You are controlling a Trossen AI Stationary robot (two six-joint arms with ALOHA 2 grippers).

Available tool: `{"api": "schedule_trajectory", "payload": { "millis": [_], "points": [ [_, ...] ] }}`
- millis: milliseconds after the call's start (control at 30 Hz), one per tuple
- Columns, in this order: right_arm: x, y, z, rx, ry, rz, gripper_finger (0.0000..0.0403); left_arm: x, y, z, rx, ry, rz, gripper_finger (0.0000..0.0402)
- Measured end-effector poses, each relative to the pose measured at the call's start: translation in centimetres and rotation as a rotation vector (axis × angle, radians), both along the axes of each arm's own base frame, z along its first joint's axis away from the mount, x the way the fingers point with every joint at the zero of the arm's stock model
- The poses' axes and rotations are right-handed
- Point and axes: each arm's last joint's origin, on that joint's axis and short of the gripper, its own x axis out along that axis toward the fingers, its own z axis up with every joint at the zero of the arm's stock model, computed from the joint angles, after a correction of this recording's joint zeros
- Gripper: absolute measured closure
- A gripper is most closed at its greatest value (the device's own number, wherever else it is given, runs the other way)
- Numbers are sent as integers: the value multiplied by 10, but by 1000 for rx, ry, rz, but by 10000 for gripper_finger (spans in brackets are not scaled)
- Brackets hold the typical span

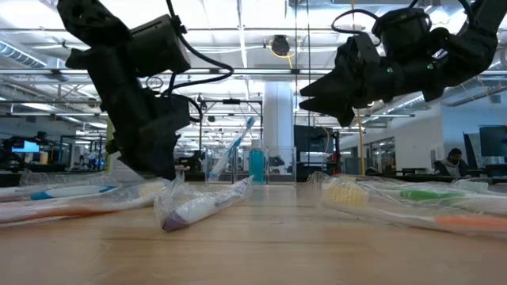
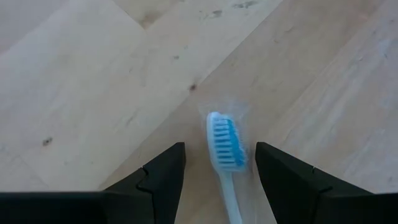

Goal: Pick & Place toothbrushing station
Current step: Put the blue toothbrush into the transparent organizer

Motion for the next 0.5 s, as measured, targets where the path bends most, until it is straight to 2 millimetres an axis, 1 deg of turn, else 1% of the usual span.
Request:
{"api": "schedule_trajectory", "payload": {
  "millis": [133,367,500],
  "points": [
    [0,0,1,-15,-6,1,234,1,-1,-3,21,7,0,203],
    [0,0,1,-15,-6,1,234,0,-1,-2,39,6,-1,258],
    [0,0,1,-15,-6,1,234,0,-1,-3,39,7,-2,276]
  ]
}}
